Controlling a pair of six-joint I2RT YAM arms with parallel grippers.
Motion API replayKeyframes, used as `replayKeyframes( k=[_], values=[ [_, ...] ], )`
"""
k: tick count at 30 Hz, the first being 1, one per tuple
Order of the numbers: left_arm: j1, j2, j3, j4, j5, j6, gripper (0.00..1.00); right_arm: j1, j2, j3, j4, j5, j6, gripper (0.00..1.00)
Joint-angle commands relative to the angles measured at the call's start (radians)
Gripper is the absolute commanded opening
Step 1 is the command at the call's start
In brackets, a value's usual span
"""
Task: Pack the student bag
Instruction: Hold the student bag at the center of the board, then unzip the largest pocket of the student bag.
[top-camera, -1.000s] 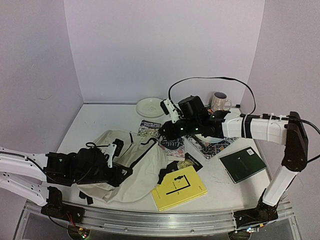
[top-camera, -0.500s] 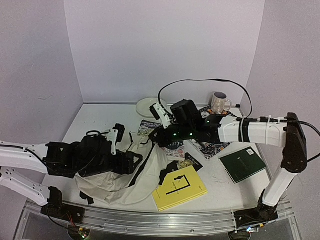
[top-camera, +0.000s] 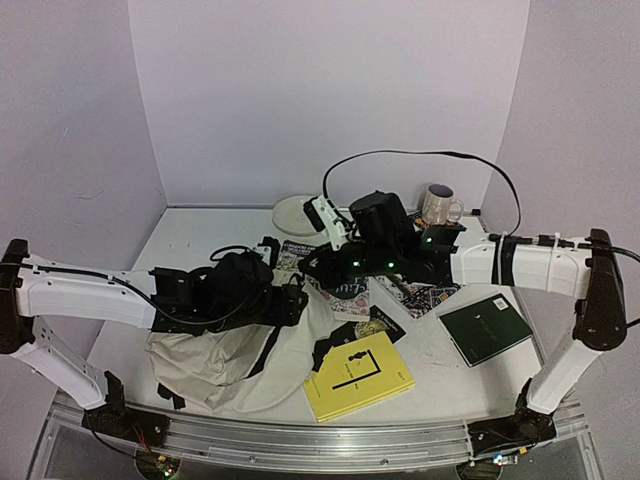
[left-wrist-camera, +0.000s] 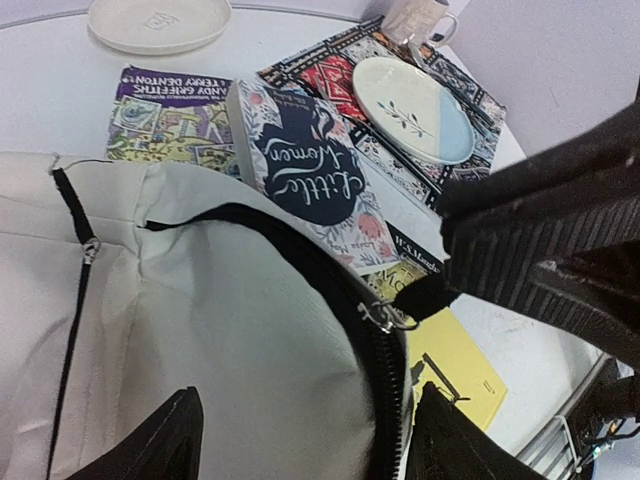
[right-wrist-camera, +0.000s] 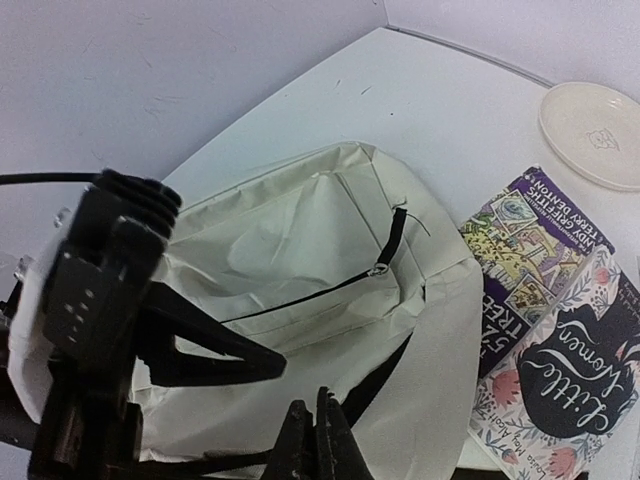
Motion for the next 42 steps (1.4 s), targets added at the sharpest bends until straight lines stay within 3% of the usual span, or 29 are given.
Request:
replayKeyframes(
  k=[1, 4, 9, 11, 22, 30, 42],
  values=[
    [-0.004, 0.032, 0.020, 0.139, 0.067, 0.061, 0.72, 0.006, -0.060, 0.012, 0.055, 0.000, 0.009, 0.00],
    [-0.005, 0.042, 0.027, 0.170, 0.085, 0.089, 0.61, 0.006, -0.057, 0.018, 0.055, -0.005, 0.008, 0.00],
    [-0.005, 0.016, 0.007, 0.158, 0.131, 0.118, 0.09, 0.005, -0.046, 0.037, 0.042, 0.089, -0.034, 0.00],
    [-0.006, -0.023, -0.015, 0.141, 0.155, 0.114, 0.01, -0.002, -0.038, 0.049, 0.035, 0.134, -0.059, 0.00],
    [-0.077, -0.274, -0.121, 0.052, 0.321, 0.186, 0.00, -0.107, 0.138, 0.182, 0.021, 0.147, -0.090, 0.00],
    [-0.083, -0.444, -0.142, -0.005, 0.299, 0.237, 0.00, -0.149, 0.324, 0.285, -0.007, 0.089, -0.084, 0.00],
    [-0.084, -0.545, -0.156, -0.005, 0.327, 0.277, 0.00, -0.224, 0.533, 0.354, -0.049, 0.040, 0.010, 0.00]
  ],
)
